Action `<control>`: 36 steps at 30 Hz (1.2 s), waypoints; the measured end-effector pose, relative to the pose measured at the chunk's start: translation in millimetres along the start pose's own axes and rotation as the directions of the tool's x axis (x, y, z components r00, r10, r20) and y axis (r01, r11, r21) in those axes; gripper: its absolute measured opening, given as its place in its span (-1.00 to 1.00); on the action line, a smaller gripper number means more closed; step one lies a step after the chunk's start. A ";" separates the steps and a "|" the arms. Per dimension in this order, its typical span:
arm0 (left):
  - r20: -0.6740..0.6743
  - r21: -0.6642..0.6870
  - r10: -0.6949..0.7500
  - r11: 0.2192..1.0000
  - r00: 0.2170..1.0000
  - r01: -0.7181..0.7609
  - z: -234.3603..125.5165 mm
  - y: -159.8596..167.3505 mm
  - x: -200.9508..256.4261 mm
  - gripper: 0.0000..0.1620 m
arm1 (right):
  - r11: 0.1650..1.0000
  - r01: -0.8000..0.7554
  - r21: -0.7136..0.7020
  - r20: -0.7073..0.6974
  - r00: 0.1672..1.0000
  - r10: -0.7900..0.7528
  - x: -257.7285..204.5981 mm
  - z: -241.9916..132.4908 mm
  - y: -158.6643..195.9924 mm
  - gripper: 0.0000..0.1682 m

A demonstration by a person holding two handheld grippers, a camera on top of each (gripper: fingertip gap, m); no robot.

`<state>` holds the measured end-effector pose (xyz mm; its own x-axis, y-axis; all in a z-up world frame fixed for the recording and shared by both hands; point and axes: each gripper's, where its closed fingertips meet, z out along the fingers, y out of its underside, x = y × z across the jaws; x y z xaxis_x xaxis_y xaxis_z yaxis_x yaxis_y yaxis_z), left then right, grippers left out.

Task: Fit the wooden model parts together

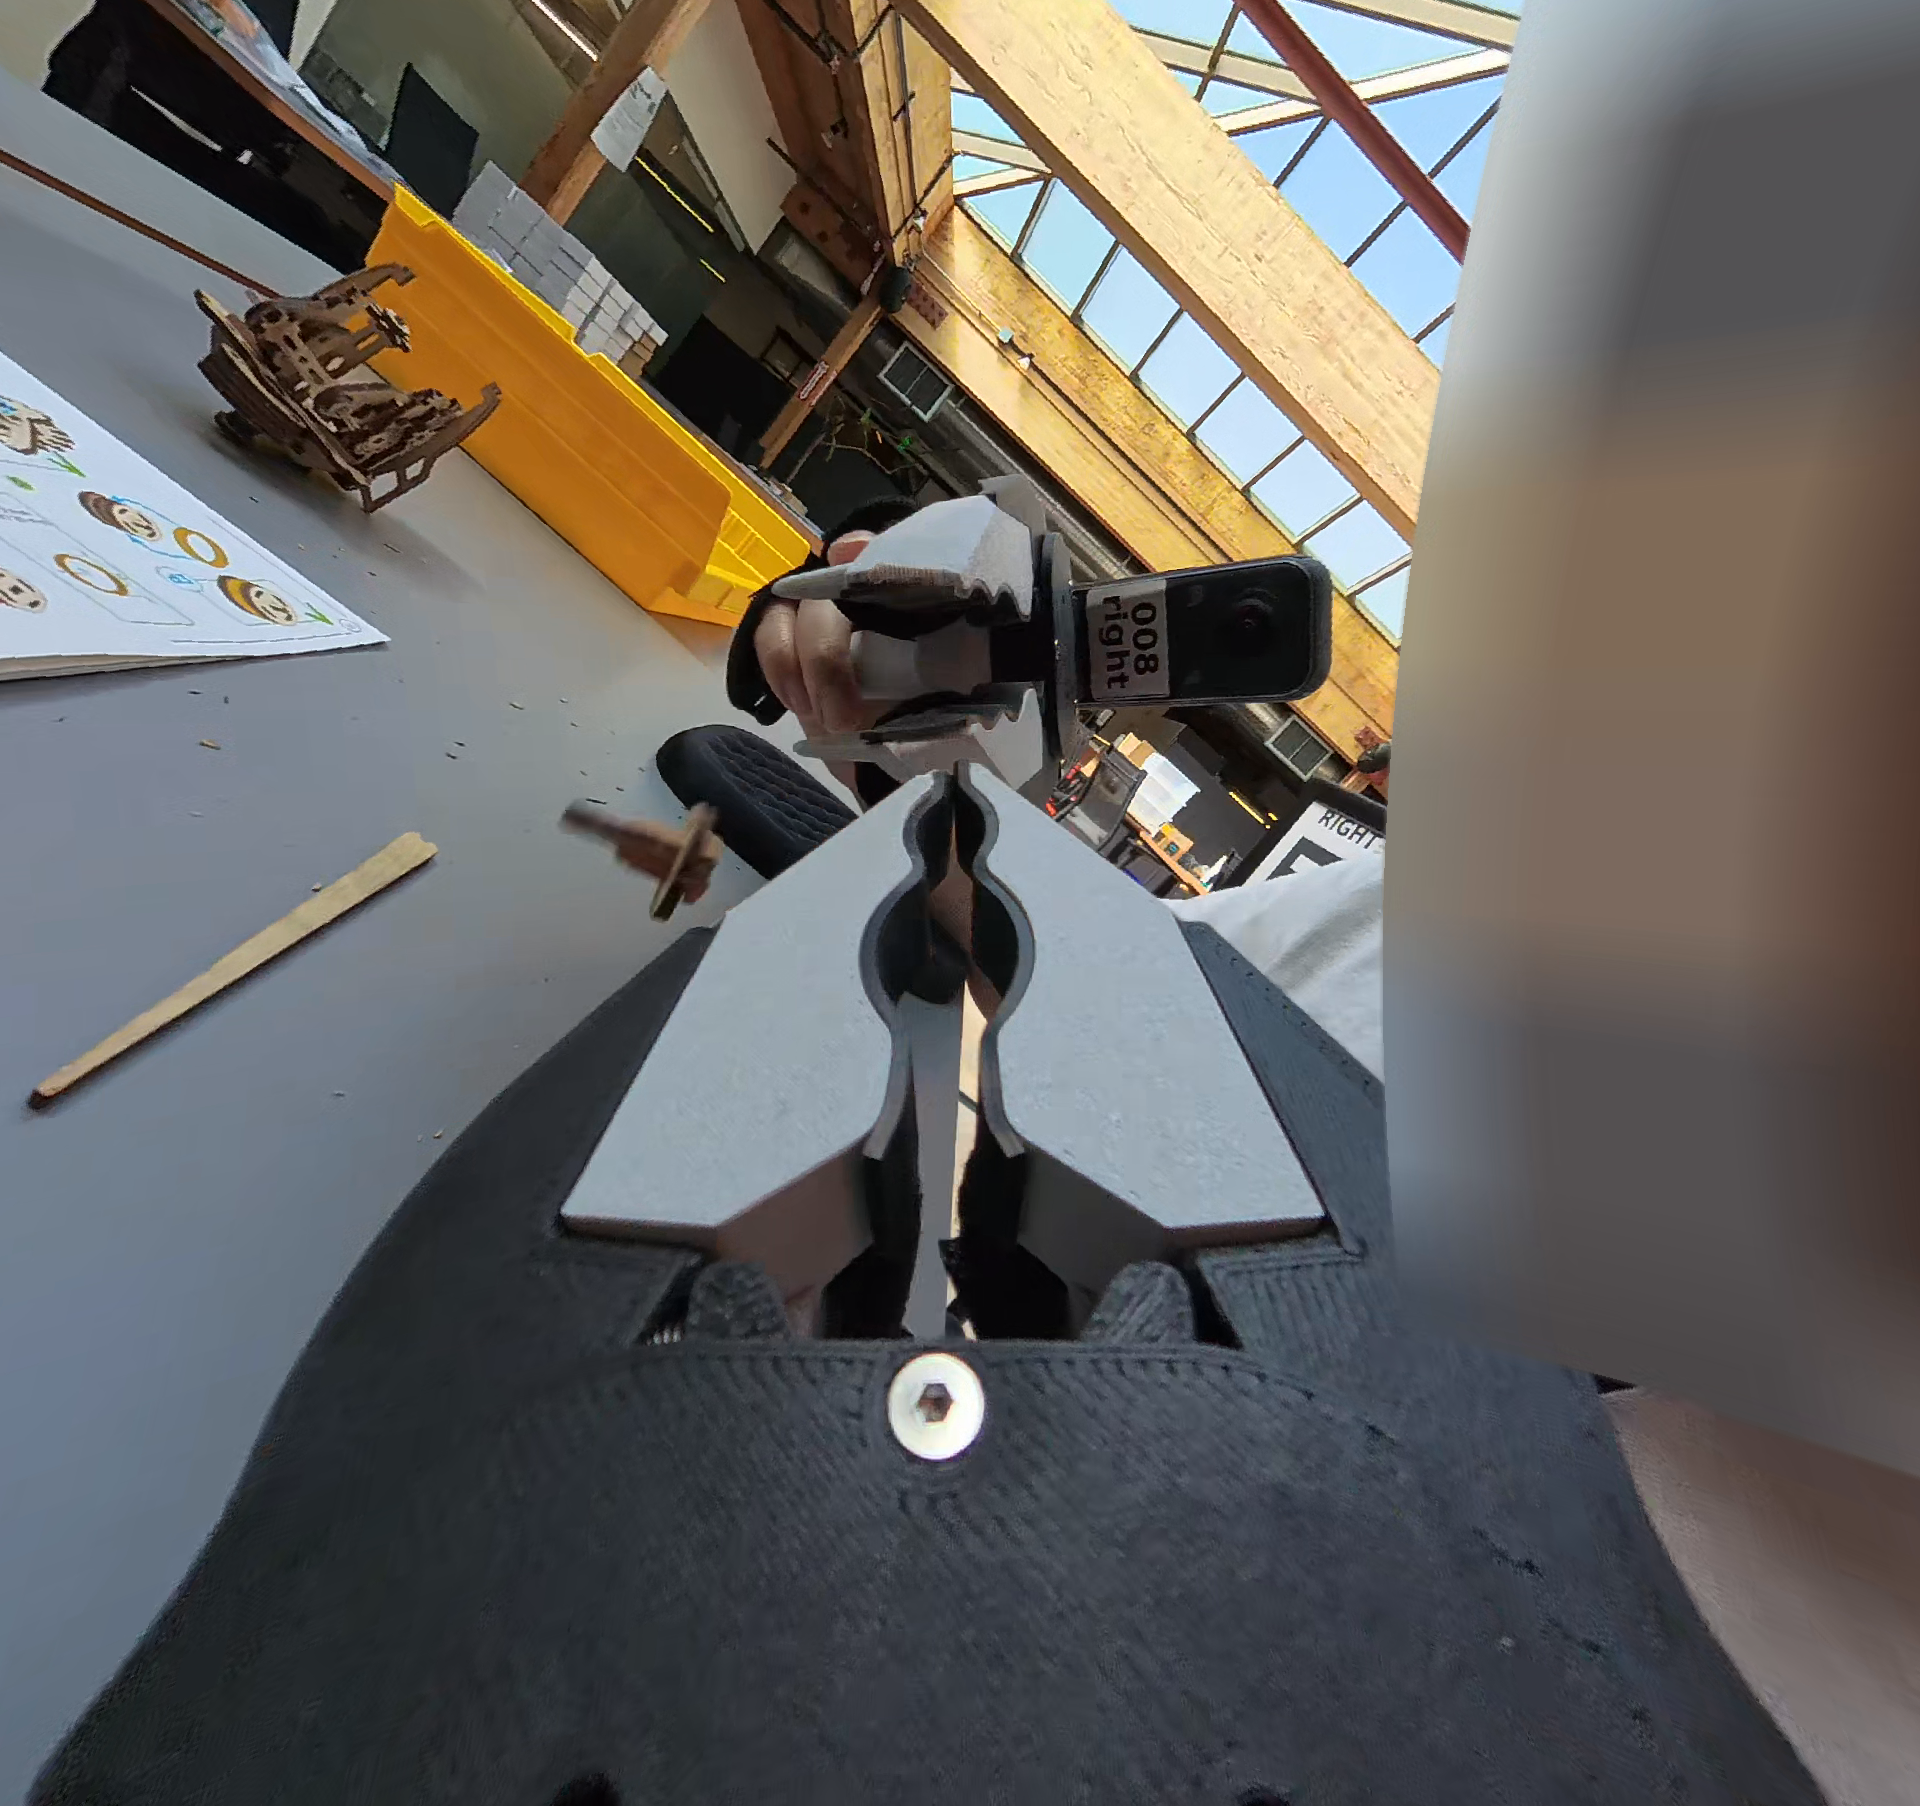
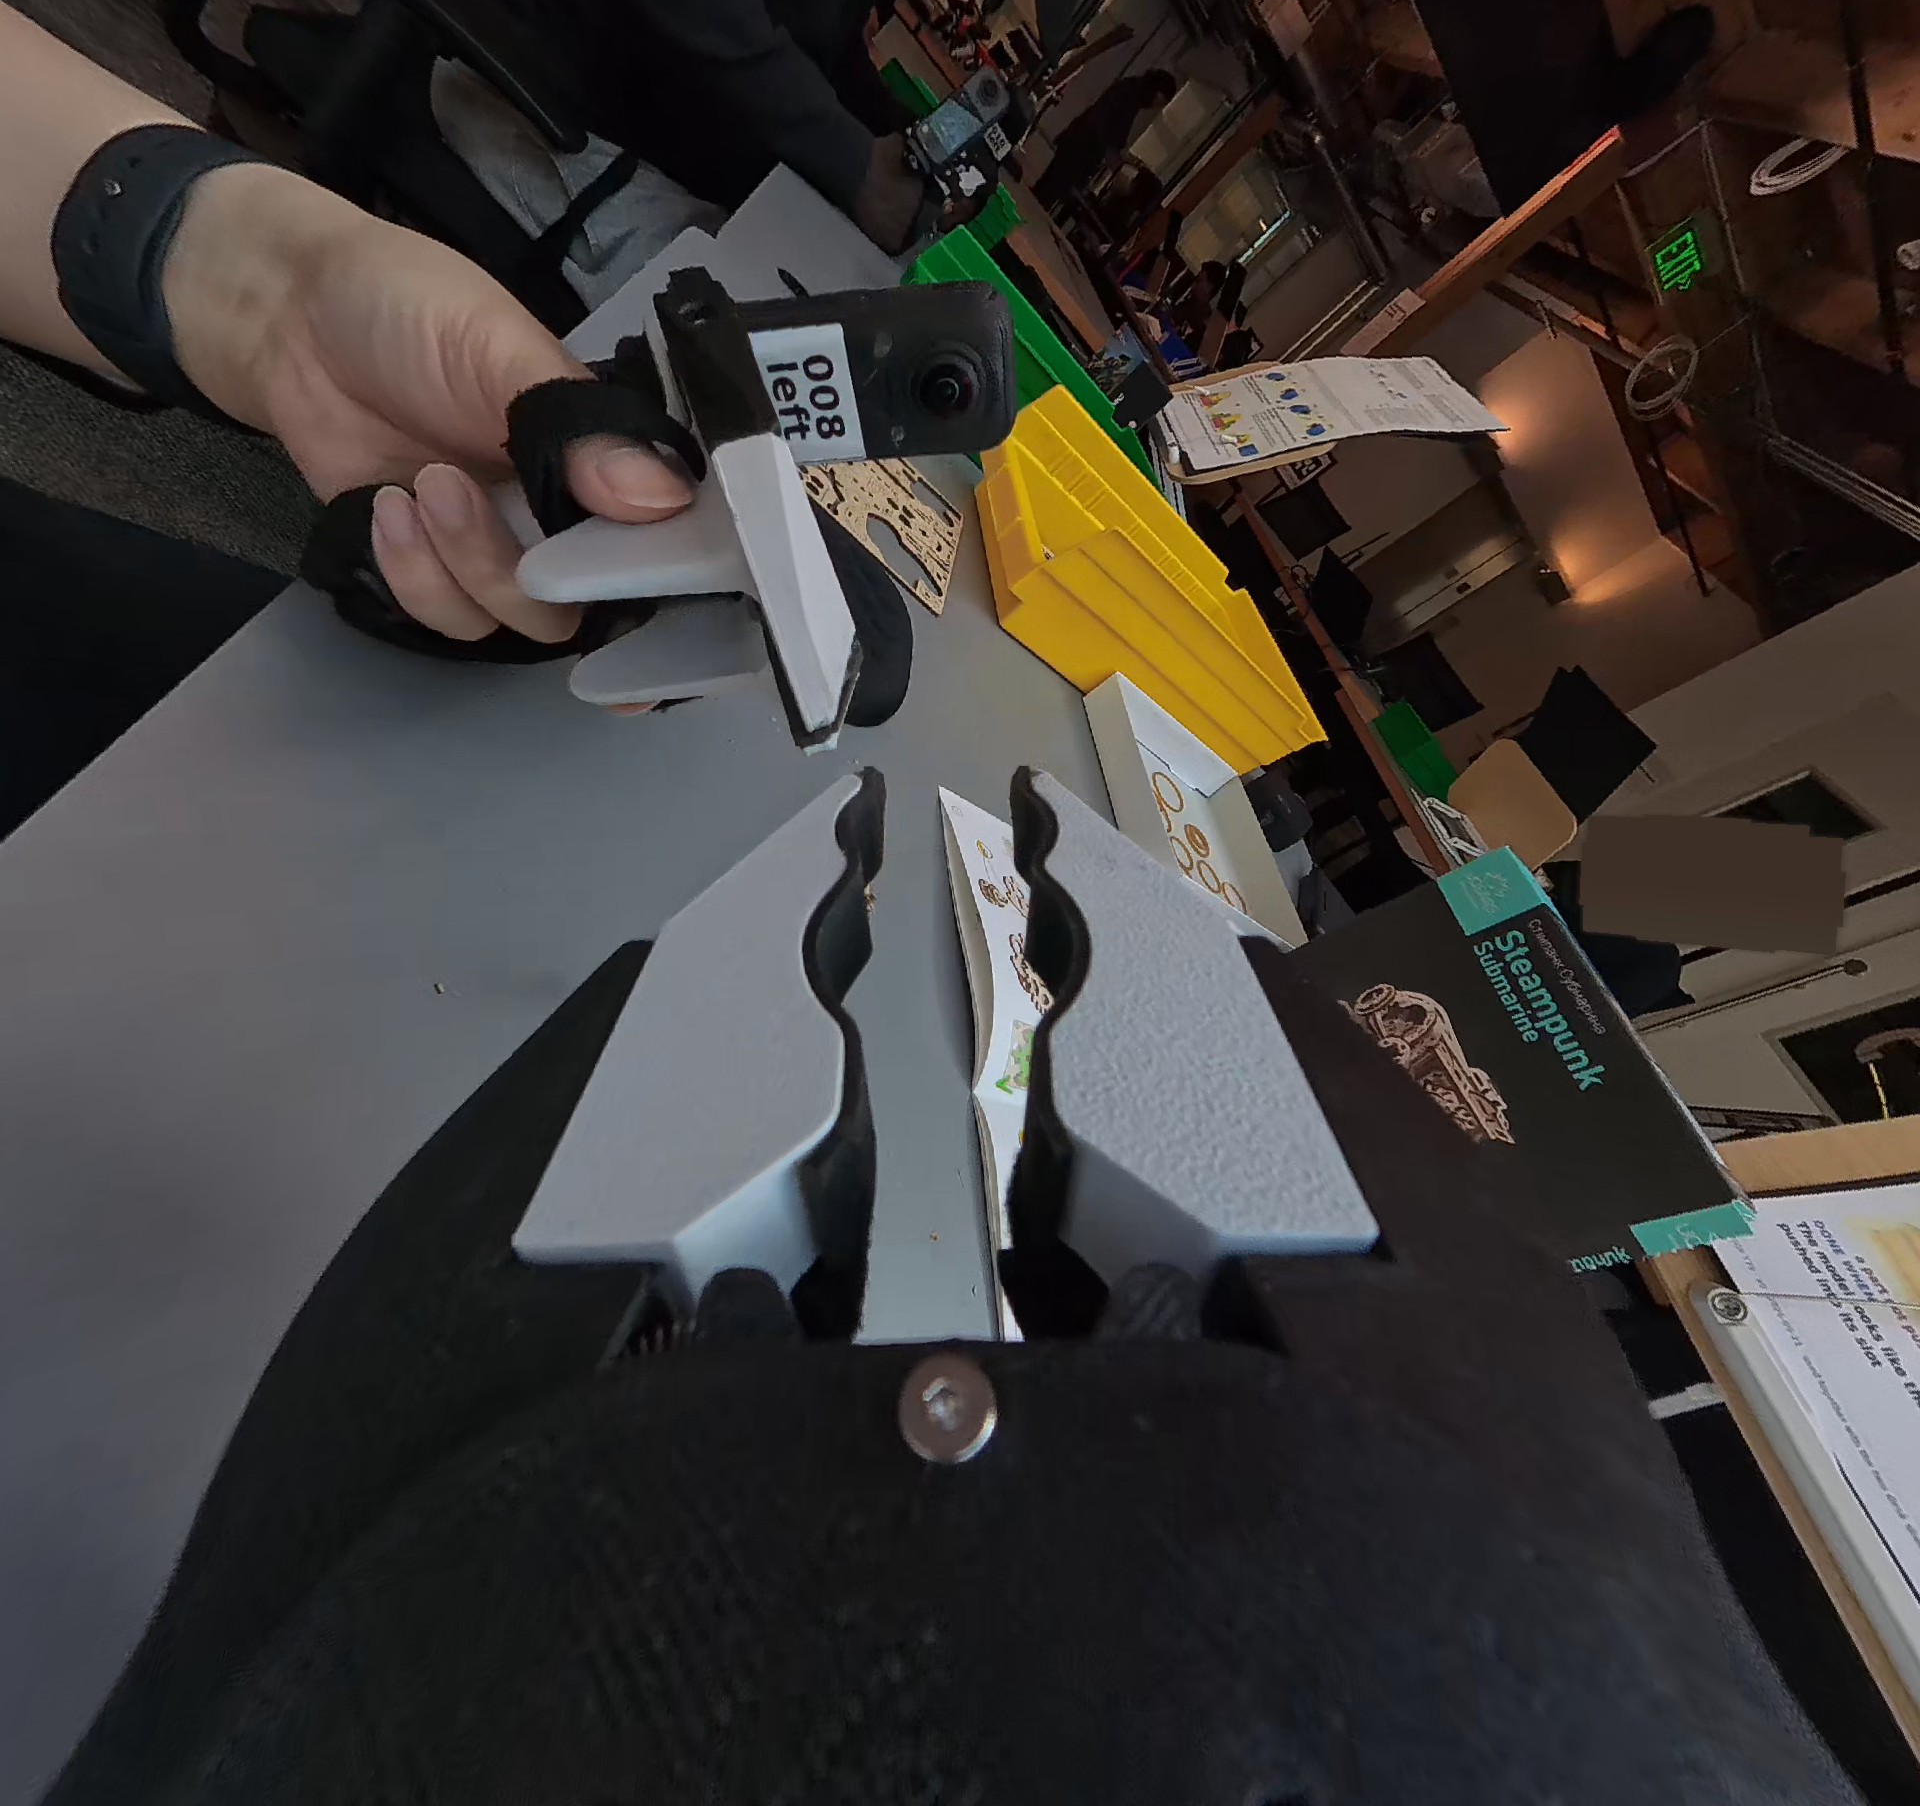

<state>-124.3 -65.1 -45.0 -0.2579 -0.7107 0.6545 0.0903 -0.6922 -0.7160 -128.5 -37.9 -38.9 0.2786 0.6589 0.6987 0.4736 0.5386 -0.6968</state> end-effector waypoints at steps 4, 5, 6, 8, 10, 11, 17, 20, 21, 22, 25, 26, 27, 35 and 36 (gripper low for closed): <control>0.141 -0.074 0.056 0.996 0.988 -0.046 -2.7 9.5 -20.8 -1.00 | 0.988 -0.014 -0.155 0.068 0.997 0.025 -11.1 7.1 29.5 -0.96; 0.151 -0.075 0.056 0.996 0.987 -0.046 -4.7 8.5 -22.2 -1.00 | 0.979 -0.003 -0.206 0.047 0.999 0.013 -6.4 6.2 40.1 -0.95; 0.166 -0.074 0.061 0.996 0.984 -0.050 -7.5 6.5 -23.3 -1.00 | 0.976 -0.024 -0.218 0.045 0.998 0.035 -3.6 4.2 44.1 -0.91; 0.228 -0.099 0.078 0.993 0.970 -0.056 -14.7 5.7 -28.5 -1.00 | 0.949 -0.134 -0.284 0.041 0.988 0.151 4.2 -2.1 56.7 -0.88; 0.248 -0.123 0.094 0.990 0.964 -0.065 -19.0 5.1 -25.7 -1.00 | 0.899 -0.232 -0.371 0.028 0.965 0.260 9.5 -9.8 75.6 -0.73; 0.256 -0.134 0.106 0.988 0.961 -0.073 -20.8 5.0 -24.4 -1.00 | 0.870 -0.274 -0.410 0.055 0.945 0.324 3.9 -13.3 85.3 -0.73; 0.316 -0.169 0.151 0.980 0.937 -0.101 -31.6 7.5 -33.8 -1.00 | 0.789 -0.357 -0.500 0.191 0.843 0.503 -34.0 -10.6 107.0 -0.73; 0.305 -0.172 0.137 0.981 0.942 -0.087 -31.5 9.9 -35.1 -1.00 | 0.828 -0.336 -0.450 0.261 0.837 0.481 -44.6 -6.0 93.4 -0.72; 0.305 -0.175 0.136 0.981 0.943 -0.085 -31.4 10.5 -35.9 -1.00 | 0.828 -0.351 -0.436 0.289 0.817 0.499 -49.1 -4.8 87.5 -0.72; 0.306 -0.179 0.136 0.980 0.942 -0.083 -31.6 10.8 -36.8 -1.00 | 0.823 -0.375 -0.427 0.303 0.798 0.521 -51.6 -2.8 83.4 -0.71; 0.353 -0.207 0.157 0.975 0.923 -0.086 -35.9 10.2 -45.1 -1.00 | 0.781 -0.460 -0.423 0.312 0.735 0.602 -54.9 3.7 76.0 -0.70; 0.372 -0.219 0.172 0.971 0.912 -0.094 -37.7 9.4 -48.1 -1.00 | 0.770 -0.481 -0.419 0.301 0.726 0.618 -53.5 6.3 75.0 -0.70; 0.396 -0.235 0.191 0.967 0.898 -0.102 -40.2 9.1 -51.9 -1.00 | 0.764 -0.491 -0.419 0.288 0.726 0.625 -52.1 8.5 75.2 -0.70; 0.458 -0.338 0.289 0.931 0.841 -0.136 -44.8 15.3 -63.4 -1.00 | 0.774 -0.373 -0.512 0.168 0.840 0.516 -51.6 24.8 106.5 -0.68; 0.456 -0.338 0.286 0.932 0.843 -0.134 -44.2 15.5 -63.3 -1.00 | 0.746 -0.406 -0.528 0.157 0.816 0.556 -53.2 27.1 109.0 -0.69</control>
<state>-149.1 -25.4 -108.2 0.2474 -0.8543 0.4572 -0.2065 -0.5075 -0.8365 -114.4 0.0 -156.4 0.3593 0.9198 0.1578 0.6812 -0.1429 -0.7180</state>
